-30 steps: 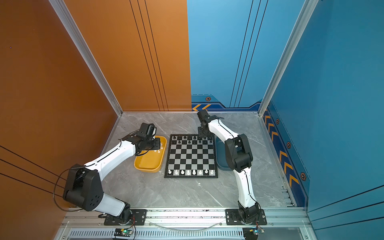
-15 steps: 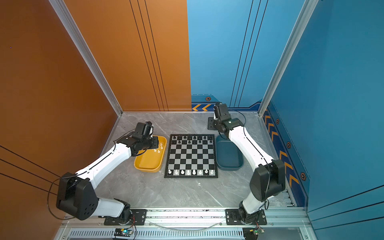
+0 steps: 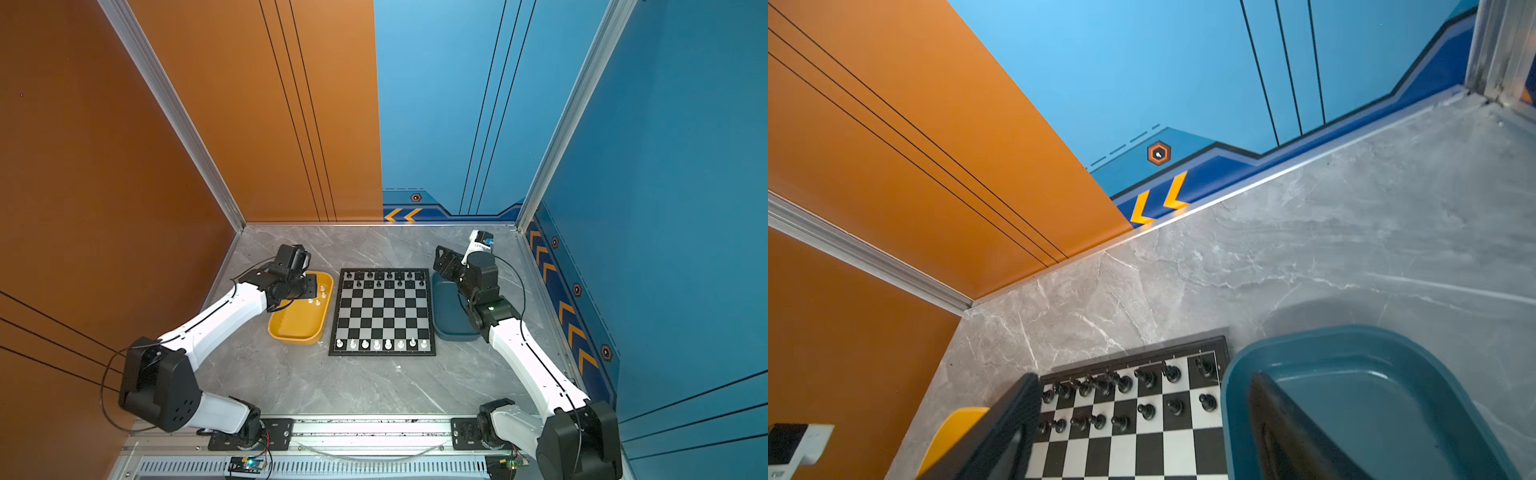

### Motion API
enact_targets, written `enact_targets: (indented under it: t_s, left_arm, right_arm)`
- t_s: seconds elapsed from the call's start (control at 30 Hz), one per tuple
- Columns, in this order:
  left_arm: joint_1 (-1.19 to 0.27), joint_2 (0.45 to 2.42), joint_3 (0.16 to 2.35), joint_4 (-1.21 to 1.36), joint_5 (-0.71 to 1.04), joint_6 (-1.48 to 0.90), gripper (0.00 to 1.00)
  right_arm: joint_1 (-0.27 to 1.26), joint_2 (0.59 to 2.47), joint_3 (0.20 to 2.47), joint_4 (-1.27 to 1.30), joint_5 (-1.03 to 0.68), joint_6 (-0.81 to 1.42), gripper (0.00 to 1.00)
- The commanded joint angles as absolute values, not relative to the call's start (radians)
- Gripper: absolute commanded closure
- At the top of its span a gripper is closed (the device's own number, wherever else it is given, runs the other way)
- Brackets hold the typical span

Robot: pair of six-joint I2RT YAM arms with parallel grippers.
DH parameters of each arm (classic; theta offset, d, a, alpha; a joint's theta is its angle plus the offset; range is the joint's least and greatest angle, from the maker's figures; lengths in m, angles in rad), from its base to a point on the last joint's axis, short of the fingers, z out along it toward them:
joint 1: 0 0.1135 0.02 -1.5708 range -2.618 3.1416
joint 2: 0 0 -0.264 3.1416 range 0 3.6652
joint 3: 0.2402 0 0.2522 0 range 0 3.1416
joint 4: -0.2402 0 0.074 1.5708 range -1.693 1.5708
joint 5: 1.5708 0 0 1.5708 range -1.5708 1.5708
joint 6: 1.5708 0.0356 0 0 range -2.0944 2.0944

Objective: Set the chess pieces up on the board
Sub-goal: 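Raise the right gripper up and away from the board, then lower the left gripper toward the white pawns in the yellow tray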

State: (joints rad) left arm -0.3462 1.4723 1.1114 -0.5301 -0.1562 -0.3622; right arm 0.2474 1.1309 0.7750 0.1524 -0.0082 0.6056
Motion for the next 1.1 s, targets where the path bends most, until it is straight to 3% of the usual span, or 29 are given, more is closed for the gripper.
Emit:
enact_targets:
  t_s: [0.0,0.33,0.7,1.07]
  left_arm:
    - [-0.351,1.510,1.141,-0.570,-0.200,-0.347,0.49]
    - [-0.318,1.593,1.150,-0.587,-0.323,-0.316,0.53]
    - [-0.200,1.711,1.245,-0.576,-0.237,-0.317,0.57]
    - [-0.176,1.810,1.299,-0.567,-0.205,-0.319,0.60]
  right_arm:
    - [0.240,1.112,0.720,0.334,-0.031,0.668,0.19]
    - [0.240,1.075,0.654,0.413,-0.003,0.667,0.19]
    - [0.243,1.114,0.674,0.413,-0.016,0.667,0.20]
    - [0.249,1.152,0.692,0.413,-0.019,0.664,0.21]
